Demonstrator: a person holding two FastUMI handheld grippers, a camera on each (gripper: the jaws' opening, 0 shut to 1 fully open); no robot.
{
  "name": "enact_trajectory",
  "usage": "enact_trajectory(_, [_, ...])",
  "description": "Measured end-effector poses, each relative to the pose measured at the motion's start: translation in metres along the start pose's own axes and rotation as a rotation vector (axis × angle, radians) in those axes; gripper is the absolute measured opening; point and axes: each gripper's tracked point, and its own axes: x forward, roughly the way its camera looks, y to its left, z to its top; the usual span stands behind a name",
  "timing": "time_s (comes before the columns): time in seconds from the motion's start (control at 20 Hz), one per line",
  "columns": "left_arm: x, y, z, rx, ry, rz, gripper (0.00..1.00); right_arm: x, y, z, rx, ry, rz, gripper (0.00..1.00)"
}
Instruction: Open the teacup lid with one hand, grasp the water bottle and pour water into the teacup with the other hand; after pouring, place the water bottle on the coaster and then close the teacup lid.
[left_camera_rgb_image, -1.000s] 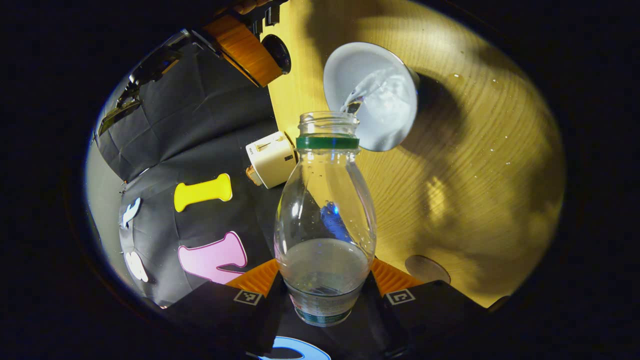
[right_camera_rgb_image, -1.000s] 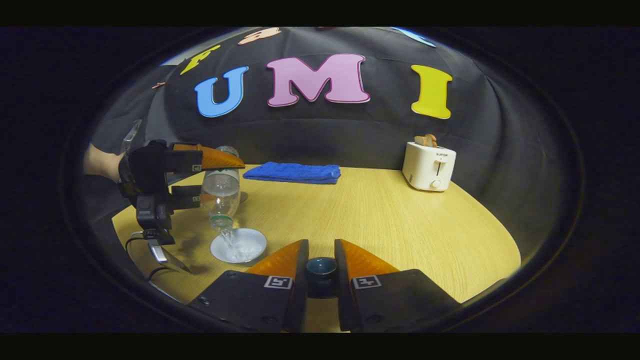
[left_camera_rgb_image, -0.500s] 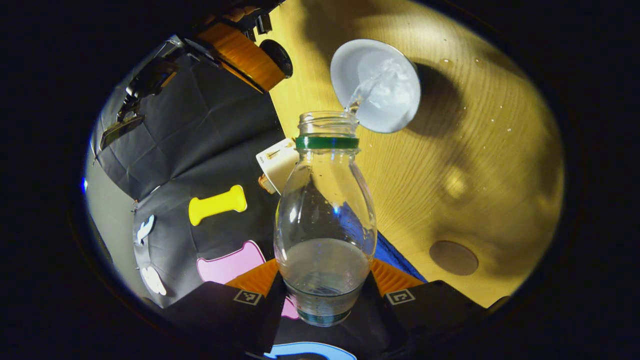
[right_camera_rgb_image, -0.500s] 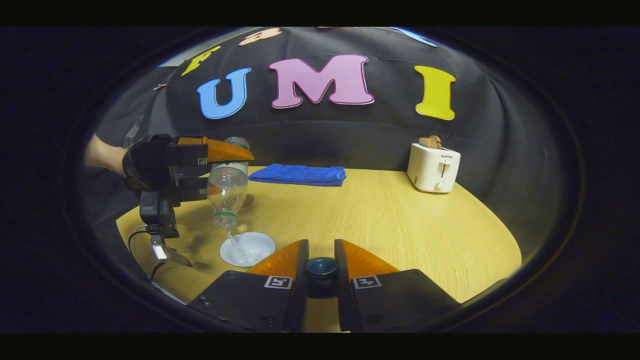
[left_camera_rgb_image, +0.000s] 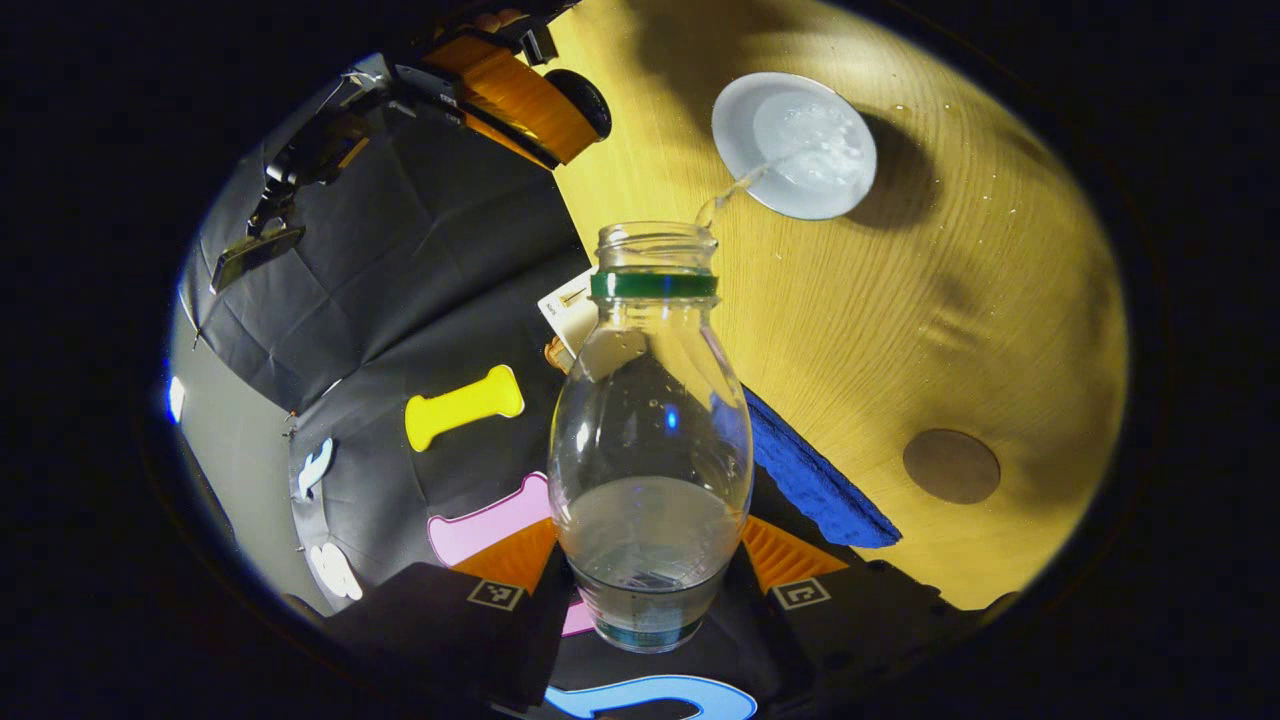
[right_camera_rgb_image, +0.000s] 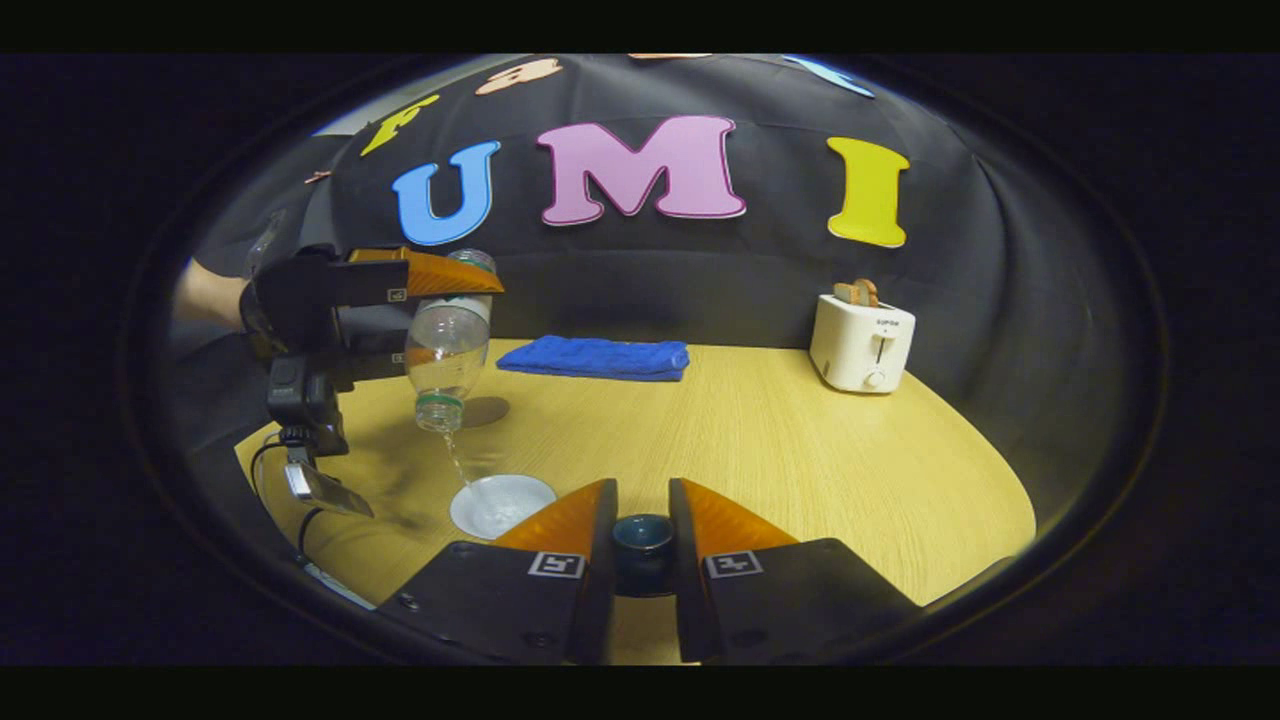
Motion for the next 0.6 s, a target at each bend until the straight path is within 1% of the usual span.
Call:
enact_trajectory(0.1, [0.001, 0.002, -0.003, 0.006, 0.001, 0.005, 0.75, -0.001, 0.001, -0.001, -0.002, -0.002, -0.001, 0.33])
enact_trajectory(0.15, [0.002, 0.002, -0.002, 0.006, 0.000, 0.007, 0.74, -0.001, 0.001, -0.001, -0.001, -0.002, -0.001, 0.29])
enact_trajectory(0.35, [0.003, 0.004, 0.003, 0.011, -0.022, 0.036, 0.75, 0.001, 0.003, 0.000, 0.001, -0.006, -0.001, 0.29])
enact_trajectory(0.55, [0.010, 0.000, 0.009, 0.009, -0.041, 0.044, 0.75, 0.002, 0.003, -0.001, -0.004, -0.006, -0.004, 0.29])
enact_trajectory(0.6, [0.011, -0.002, 0.008, 0.009, -0.043, 0.041, 0.75, 0.002, 0.002, -0.002, -0.005, -0.006, -0.006, 0.33])
